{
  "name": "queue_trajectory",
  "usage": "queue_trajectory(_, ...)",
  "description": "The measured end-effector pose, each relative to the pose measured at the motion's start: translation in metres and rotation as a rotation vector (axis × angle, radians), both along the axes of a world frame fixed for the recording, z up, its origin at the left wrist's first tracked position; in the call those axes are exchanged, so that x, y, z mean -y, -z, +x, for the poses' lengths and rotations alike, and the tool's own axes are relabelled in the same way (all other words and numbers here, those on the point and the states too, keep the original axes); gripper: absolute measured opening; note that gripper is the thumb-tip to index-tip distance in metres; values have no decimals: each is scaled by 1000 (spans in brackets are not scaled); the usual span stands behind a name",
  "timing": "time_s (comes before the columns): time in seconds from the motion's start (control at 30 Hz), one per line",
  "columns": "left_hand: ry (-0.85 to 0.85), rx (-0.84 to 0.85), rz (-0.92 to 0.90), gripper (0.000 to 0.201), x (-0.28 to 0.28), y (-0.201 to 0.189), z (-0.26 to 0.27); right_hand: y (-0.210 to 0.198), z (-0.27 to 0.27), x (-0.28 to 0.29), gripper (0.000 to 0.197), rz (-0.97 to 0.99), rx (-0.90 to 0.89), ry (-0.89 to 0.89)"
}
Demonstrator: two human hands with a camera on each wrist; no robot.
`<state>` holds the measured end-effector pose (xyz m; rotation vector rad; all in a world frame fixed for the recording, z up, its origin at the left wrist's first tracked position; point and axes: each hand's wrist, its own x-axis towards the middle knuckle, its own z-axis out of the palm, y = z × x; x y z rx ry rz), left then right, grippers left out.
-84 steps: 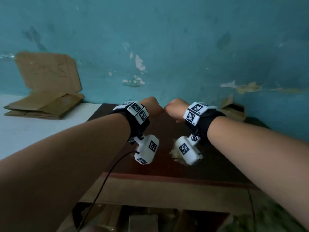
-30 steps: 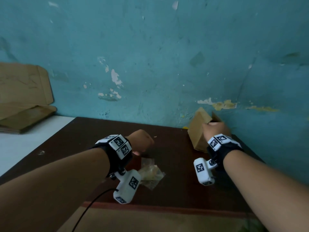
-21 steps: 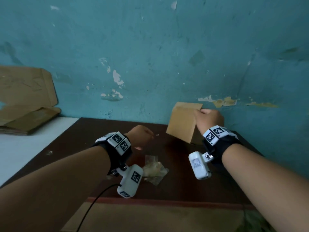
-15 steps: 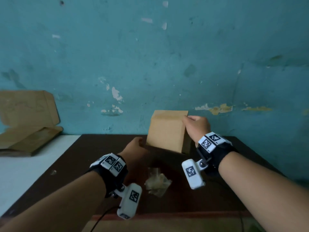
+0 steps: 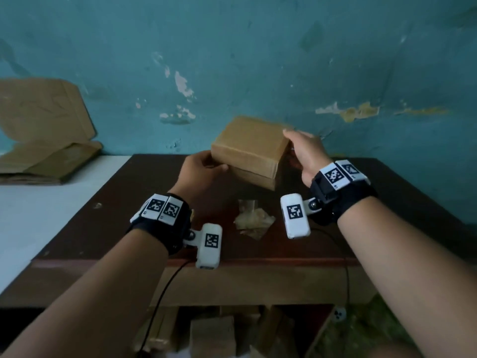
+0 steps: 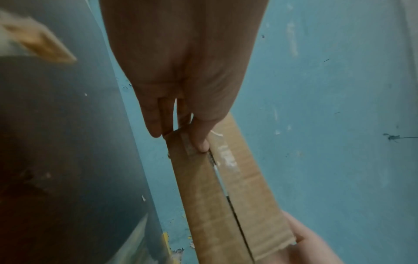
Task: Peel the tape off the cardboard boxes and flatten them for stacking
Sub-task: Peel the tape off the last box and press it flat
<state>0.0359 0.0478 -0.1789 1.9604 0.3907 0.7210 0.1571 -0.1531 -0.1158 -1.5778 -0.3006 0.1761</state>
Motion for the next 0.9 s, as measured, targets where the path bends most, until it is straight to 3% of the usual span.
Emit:
queue_trajectory(0.07,-63,27,-9,23,-2,4,-1,4,-9,1,62,-11,18,-56)
queue_trajectory(0.13,-120,56,-19,35,-2,7,-2,10,-18,2,71,-39,51,-121)
queue_trajectory(0.37,-157,181,-8,26,5,6,-20,34,-33,8,107,-72,186,-191)
queue_trajectory(0.63,-152,237,13,21,15,-23,-40,27,-38,14,78,-5,283,-180)
queue_trajectory(0.8,-131,288,-53,16,18,-33,-41,24,-44,14,34,36,229,-212)
queue_trajectory(0.9,-146,325,-93,30,21,-33,-39,21,-50,10,20,45,248,-208)
